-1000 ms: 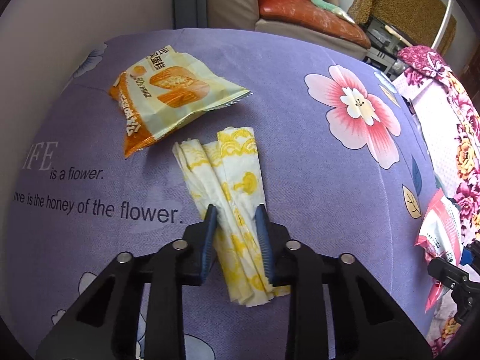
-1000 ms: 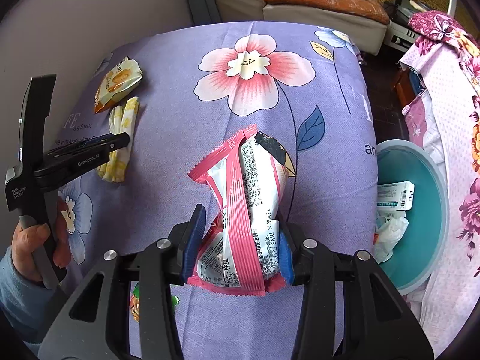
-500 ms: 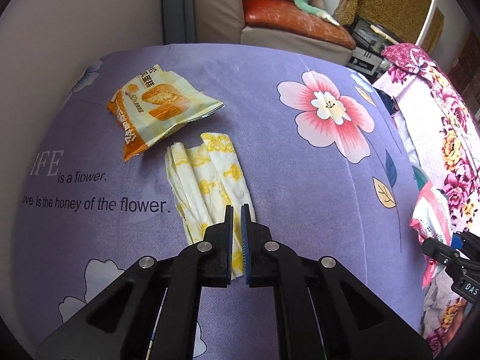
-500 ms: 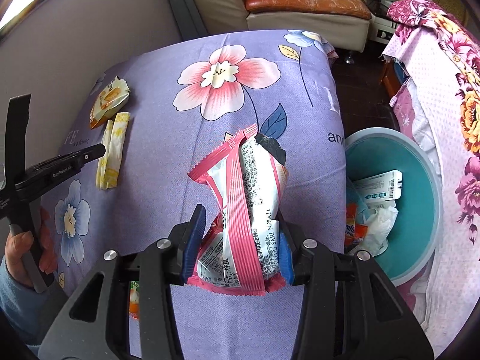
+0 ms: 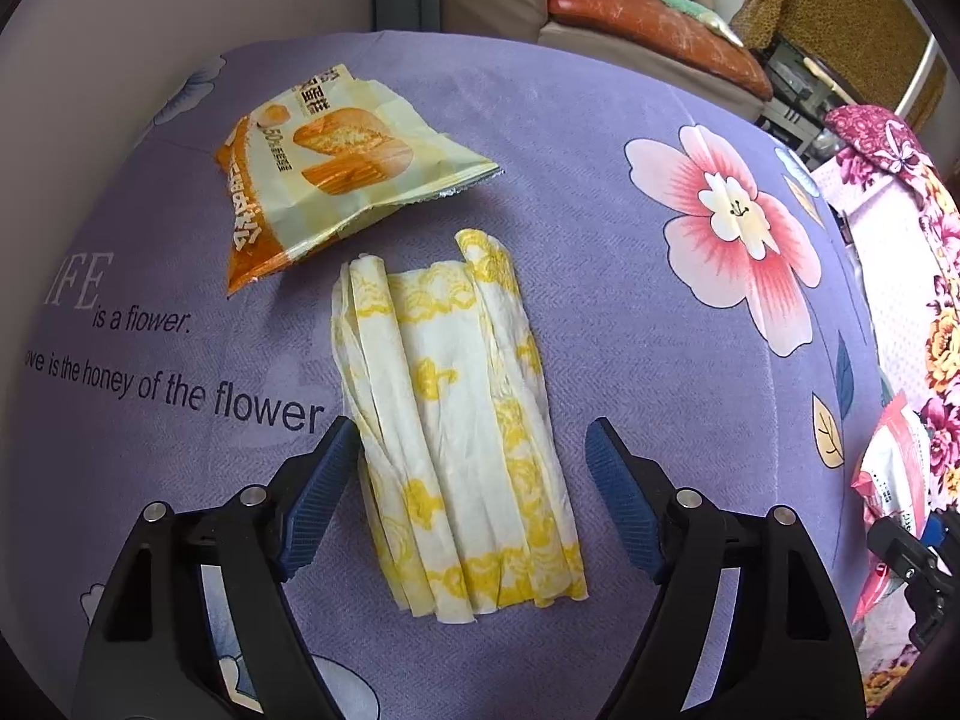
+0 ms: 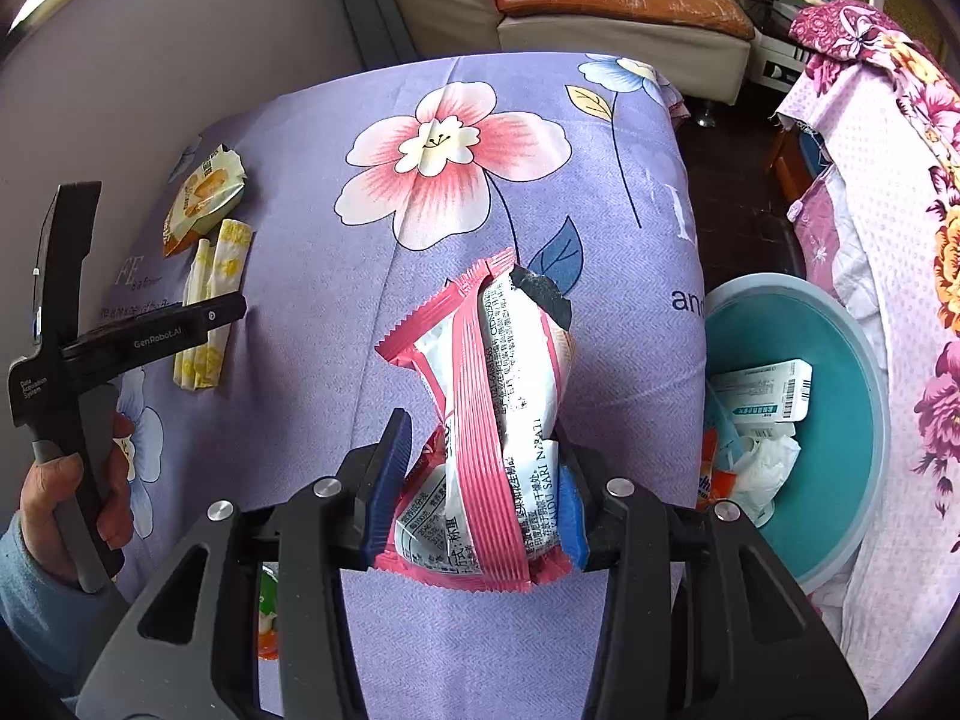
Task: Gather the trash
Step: 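Grasp the pink-white snack wrapper with the right gripper while the left gripper grasps the yellow pads, then carry wrapper and pads over the wastebasket and open both grippers to drop them, then move both grippers back over the table toward the remaining trash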
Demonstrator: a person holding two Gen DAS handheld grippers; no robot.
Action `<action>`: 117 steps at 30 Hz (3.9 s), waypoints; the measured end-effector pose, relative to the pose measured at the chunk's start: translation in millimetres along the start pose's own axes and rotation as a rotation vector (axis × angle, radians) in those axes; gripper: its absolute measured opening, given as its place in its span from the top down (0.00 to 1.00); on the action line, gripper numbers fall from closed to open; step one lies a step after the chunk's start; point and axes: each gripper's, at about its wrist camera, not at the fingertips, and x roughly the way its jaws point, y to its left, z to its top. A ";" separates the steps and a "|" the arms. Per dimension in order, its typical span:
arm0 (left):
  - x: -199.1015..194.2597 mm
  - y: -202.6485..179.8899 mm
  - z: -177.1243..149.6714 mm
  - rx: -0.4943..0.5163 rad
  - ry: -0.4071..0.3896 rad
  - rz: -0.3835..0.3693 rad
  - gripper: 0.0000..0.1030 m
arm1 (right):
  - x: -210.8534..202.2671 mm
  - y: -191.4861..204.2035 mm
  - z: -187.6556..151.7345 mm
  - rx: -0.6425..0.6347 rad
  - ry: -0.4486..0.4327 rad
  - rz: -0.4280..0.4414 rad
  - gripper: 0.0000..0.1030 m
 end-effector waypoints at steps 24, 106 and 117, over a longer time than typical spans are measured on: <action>-61.2 -109.2 -19.7 0.250 -0.063 -0.287 0.92 | -36.4 -36.5 -6.1 0.041 -0.100 -0.070 0.60; -15.0 -205.8 0.5 0.368 0.013 -0.391 0.11 | -39.4 -159.5 -6.5 0.224 -0.039 -0.248 0.54; -7.0 -205.7 1.5 0.361 0.028 -0.386 0.08 | -36.3 -161.5 -3.1 0.227 -0.038 -0.265 0.27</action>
